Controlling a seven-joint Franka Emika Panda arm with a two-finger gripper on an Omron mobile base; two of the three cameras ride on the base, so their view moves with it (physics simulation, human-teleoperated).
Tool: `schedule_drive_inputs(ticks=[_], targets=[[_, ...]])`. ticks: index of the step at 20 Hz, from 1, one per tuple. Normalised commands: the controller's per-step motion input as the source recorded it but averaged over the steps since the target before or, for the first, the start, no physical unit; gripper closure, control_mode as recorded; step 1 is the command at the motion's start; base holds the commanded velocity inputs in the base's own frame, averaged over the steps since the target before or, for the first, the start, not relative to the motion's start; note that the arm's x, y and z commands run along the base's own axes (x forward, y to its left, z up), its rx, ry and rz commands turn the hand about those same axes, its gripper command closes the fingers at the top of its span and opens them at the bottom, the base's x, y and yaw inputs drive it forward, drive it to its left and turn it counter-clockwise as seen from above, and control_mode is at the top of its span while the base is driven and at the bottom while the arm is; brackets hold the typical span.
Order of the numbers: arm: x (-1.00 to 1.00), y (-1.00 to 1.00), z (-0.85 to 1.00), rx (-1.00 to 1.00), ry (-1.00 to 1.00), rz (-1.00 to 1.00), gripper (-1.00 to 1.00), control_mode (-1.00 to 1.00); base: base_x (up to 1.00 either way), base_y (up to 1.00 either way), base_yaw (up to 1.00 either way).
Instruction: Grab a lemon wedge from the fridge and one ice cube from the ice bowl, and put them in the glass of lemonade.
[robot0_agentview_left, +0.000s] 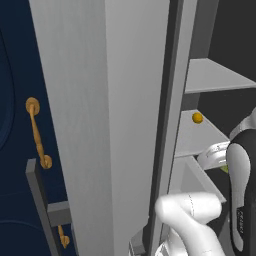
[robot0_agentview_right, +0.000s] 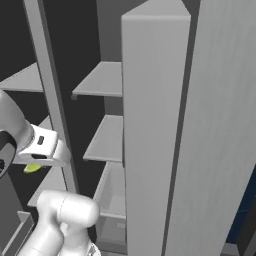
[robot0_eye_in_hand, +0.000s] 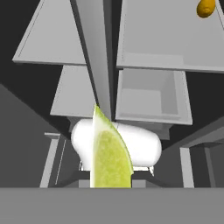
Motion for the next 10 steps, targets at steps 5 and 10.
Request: schedule_drive_inputs(ticks=[5, 10], targets=[[-0.02, 0.00, 0.00, 0.00, 0.00, 0.00, 1.00, -1.00, 0.00, 0.00, 0.00], [0.00, 0.00, 0.00, 0.00, 0.00, 0.00, 1.00, 1.00, -0.83, -0.04, 0.00]])
